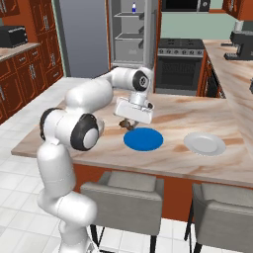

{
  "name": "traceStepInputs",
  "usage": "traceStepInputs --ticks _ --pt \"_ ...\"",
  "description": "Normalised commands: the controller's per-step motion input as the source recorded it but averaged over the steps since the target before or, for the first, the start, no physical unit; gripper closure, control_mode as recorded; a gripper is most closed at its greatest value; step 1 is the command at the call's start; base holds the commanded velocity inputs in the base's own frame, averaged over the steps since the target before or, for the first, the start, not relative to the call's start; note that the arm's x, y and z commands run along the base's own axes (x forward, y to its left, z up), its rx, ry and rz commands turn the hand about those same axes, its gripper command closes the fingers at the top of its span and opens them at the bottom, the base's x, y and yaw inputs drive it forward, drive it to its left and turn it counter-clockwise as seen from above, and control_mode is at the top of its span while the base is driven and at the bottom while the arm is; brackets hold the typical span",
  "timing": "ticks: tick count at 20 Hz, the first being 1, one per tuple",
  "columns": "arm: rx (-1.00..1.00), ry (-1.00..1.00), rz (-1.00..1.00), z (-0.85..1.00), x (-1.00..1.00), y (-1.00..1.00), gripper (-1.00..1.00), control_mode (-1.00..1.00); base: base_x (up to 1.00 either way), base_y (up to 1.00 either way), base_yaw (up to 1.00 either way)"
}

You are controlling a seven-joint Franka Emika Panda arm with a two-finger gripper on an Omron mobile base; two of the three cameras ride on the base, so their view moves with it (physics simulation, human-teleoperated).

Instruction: Pick the chicken drumstick and lime from their plates and place them in the bowl. Then put the bowl in the fridge.

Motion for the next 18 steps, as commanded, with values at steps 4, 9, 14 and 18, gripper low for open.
traceStepInputs --ticks 4,9,14,18 --pt "0.05 0.0 -0.04 0.29 0.0 0.57 1.0 -1.0 0.0 0.0 0.0" --pt "0.05 -0.01 -0.02 0.01 0.13 0.64 1.0 -1.0 0.0 0.0 0.0" --pt "0.05 -0.02 -0.01 -0.04 0.29 0.58 1.0 -1.0 0.0 0.0 0.0" --pt "0.03 -0.08 -0.03 -0.06 0.45 0.51 1.0 -1.0 0.0 0.0 0.0"
